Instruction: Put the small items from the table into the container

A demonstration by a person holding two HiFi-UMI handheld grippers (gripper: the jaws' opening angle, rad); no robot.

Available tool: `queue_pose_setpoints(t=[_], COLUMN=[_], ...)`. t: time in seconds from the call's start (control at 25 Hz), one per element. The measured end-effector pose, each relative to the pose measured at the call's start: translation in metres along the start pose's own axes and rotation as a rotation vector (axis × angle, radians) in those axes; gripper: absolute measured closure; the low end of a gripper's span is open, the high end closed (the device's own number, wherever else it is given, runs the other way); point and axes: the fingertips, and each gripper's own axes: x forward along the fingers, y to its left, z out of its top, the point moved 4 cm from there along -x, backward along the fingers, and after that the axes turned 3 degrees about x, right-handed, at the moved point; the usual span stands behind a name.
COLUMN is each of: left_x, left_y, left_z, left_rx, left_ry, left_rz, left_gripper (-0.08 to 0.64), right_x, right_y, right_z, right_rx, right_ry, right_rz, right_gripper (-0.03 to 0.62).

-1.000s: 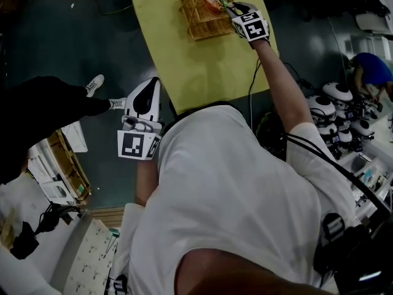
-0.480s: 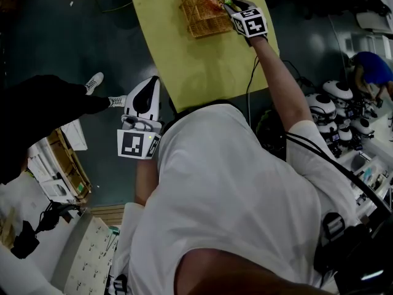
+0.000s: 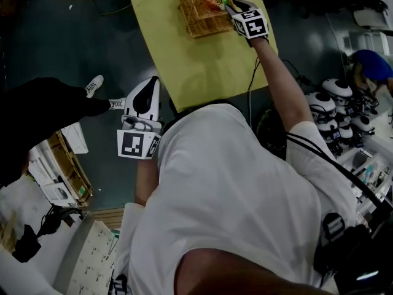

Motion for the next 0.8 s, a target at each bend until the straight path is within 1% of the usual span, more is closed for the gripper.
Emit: queue_pose_setpoints(t=[0.2,0.56,0.68,0.8], left_x=[-0.021,-0.041,-0.050,-0.067], left_y=[0.004,0.004,0.006,0.013], left_z=[0.003,0.008,0.010,0.011], left_rx=[0.005,0.017,0.023,0.030], left_ry=[-0.019,-0.051,-0.062,-0.070], left_rz=[-0.015,-0.054,-0.070,-0.088], left_gripper=[0.552,0.552,0.552,0.552], right_x=[-0.018,-0.056,-0.067,-0.079], right_y=[0.018,0.037,0.044,0.061], right_z=[0.005,0.003,0.006,0.011], right_rx=[-0.007,-0.038,-0.046,-0.046], right_ry=[-0.011,-0.015,-0.025,-0.042], right_rz=[-0.019,-0.051,-0.067,-0.086], right_gripper=[0.465,0.466,0.480,0.499])
